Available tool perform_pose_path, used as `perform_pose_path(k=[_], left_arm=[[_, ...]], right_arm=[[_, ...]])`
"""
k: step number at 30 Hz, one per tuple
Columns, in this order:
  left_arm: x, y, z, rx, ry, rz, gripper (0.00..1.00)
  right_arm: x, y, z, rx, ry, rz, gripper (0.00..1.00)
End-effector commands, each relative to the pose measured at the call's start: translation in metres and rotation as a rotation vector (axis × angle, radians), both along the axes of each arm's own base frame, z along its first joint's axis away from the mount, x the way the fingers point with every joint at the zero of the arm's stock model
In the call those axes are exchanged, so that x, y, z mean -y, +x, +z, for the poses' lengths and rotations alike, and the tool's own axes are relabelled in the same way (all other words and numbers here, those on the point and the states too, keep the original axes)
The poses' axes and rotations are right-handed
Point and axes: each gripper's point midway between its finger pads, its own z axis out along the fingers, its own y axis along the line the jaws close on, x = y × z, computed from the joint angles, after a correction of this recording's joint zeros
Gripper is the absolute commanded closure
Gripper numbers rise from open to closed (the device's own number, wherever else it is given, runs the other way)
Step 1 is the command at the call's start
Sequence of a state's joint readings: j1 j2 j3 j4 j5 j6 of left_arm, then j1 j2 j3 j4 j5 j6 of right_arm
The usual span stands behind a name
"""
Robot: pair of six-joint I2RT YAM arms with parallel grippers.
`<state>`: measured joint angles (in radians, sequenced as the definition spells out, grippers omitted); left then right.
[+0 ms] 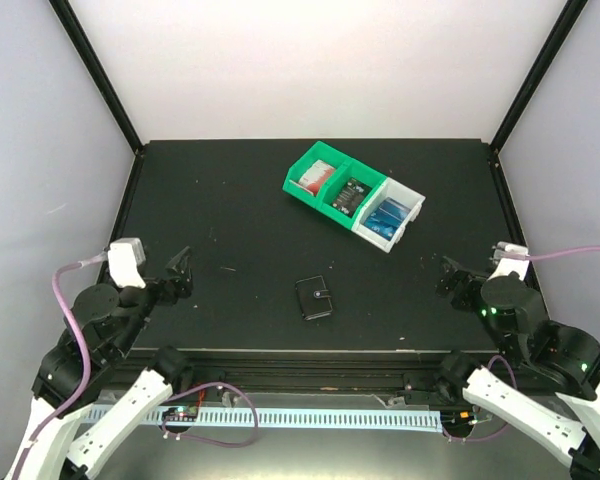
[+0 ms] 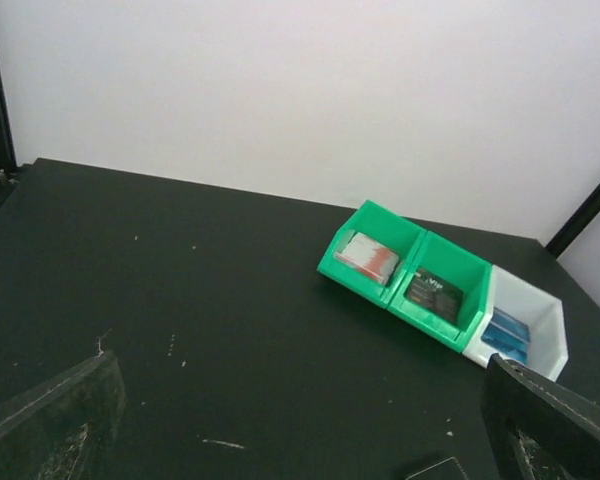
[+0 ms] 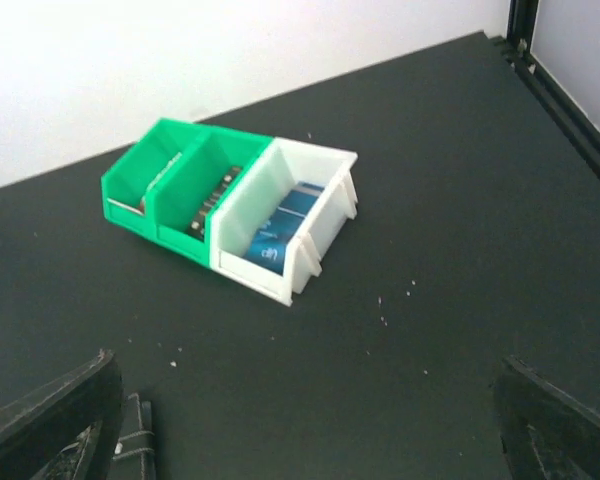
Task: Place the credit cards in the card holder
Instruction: Reset both arms
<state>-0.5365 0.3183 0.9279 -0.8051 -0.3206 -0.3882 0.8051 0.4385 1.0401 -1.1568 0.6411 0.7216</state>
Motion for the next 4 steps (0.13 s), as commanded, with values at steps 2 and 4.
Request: perform_pose_path(k=[2, 4], left_arm=[[-0.013, -0.007, -0.0057, -0.024, 0.054, 0.041, 0.01], [-0.0132, -0.0075, -0.0081, -0.032, 0.06, 0.04, 0.01]], right_arm=[[-0.0061, 0.0009, -0.0206, -0.076, -0.017, 0.002, 0.0], [-0.0083, 0.0023, -0.0244, -0.093, -0.022, 0.001, 0.0]])
